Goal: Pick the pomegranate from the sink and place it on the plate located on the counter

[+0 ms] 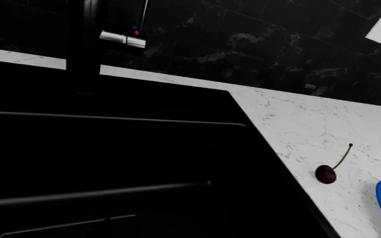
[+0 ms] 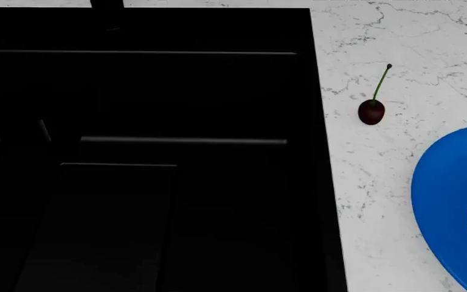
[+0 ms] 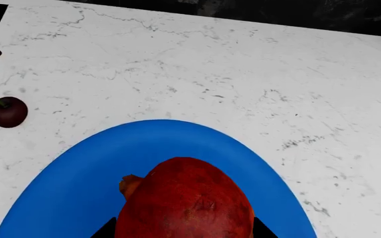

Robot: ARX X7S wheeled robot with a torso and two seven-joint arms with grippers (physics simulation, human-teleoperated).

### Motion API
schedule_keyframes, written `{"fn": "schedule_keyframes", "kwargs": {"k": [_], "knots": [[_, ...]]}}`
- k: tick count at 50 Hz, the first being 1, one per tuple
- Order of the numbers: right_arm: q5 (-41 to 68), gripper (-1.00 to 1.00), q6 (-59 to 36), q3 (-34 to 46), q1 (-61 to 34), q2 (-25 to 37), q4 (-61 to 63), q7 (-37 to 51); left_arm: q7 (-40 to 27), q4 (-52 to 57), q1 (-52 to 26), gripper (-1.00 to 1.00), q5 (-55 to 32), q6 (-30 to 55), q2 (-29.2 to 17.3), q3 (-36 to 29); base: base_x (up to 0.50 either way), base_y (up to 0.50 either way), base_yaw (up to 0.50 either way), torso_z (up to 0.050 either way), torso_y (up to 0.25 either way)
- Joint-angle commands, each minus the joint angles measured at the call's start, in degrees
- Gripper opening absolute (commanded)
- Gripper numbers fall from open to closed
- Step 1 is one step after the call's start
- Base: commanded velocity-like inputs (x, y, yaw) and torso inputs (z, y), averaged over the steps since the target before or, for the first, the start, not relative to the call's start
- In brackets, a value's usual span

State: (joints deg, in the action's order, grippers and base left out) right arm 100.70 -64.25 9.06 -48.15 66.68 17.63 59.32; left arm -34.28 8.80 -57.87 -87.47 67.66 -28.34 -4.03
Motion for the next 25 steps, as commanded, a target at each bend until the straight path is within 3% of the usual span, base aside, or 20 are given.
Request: {"fn": "schedule_keyframes", "kwargs": {"k": [1, 25], "knots": [[-2.4, -1.0, 0.0, -0.6, 1.6, 0.3, 0.5, -1.5, 2.4, 0.5, -0.4, 1.0, 5.9, -2.0, -1.0, -1.7, 0.0, 0.0, 0.0, 0.0, 0.0], [-1.7, -1.0, 1.7, -1.7, 5.4, 1.2, 1.7, -1.9, 1.8, 0.9, -0.4, 1.0, 4.7, -2.3, -1.4, -1.8, 0.0, 0.0, 0.0, 0.0, -0.001]]}}
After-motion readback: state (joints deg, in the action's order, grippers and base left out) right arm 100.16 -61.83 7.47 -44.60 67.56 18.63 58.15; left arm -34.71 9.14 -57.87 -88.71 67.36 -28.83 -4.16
